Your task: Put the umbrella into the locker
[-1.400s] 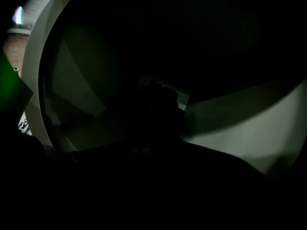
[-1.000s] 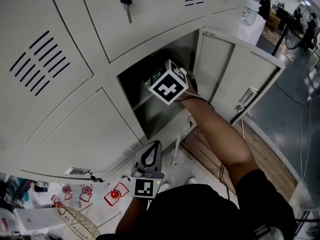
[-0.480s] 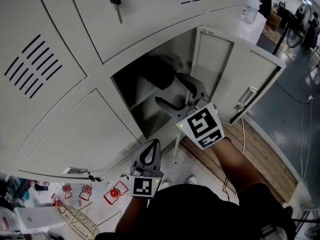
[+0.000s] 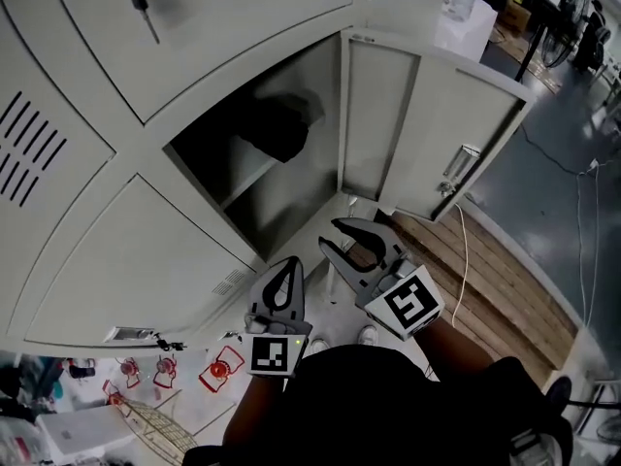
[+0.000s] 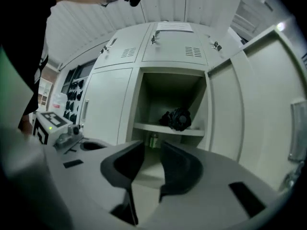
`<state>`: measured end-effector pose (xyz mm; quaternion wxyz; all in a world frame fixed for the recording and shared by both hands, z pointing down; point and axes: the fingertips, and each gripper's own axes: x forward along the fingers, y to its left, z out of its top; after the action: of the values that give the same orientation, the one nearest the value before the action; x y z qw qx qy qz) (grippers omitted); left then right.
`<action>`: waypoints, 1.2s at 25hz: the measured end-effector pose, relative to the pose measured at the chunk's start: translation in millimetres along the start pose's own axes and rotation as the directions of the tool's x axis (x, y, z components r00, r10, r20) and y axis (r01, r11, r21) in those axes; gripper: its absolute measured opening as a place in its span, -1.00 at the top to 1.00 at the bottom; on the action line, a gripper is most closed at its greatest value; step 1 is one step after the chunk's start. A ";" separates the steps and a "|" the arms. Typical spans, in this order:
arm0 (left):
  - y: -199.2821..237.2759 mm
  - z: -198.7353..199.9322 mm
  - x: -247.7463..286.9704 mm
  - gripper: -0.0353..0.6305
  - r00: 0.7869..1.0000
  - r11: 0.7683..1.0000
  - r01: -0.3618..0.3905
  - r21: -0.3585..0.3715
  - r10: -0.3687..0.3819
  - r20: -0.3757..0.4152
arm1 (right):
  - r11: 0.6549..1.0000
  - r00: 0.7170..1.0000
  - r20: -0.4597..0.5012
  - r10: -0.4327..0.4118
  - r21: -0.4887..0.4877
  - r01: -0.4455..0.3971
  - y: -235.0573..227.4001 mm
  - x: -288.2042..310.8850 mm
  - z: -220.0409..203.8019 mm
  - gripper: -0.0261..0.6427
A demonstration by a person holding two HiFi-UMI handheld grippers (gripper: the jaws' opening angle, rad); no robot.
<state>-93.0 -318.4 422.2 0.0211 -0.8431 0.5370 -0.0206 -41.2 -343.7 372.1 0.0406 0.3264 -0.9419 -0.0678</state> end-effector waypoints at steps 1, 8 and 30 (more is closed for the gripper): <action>-1.6 1.1 0.9 0.90 1.000 1.000 0.002 0.002 -0.002 0.003 | 1.000 1.000 -0.007 0.004 -0.008 -0.004 4.6 -2.8 -6.1 0.66; -7.1 4.9 0.3 0.90 1.000 1.000 0.001 0.004 -0.001 0.006 | 0.987 1.000 -0.003 0.011 0.158 -0.010 16.6 -25.4 -41.2 0.93; -11.5 8.9 -6.7 0.90 0.999 1.000 -0.028 -0.002 0.028 0.020 | 0.985 0.995 -0.038 -0.088 0.144 0.093 -0.7 -37.4 -51.0 0.93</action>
<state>-85.0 -307.3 413.9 0.0259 -0.8356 0.5486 -0.0111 -5.2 -326.2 421.2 0.0283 0.3719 -0.9278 0.0044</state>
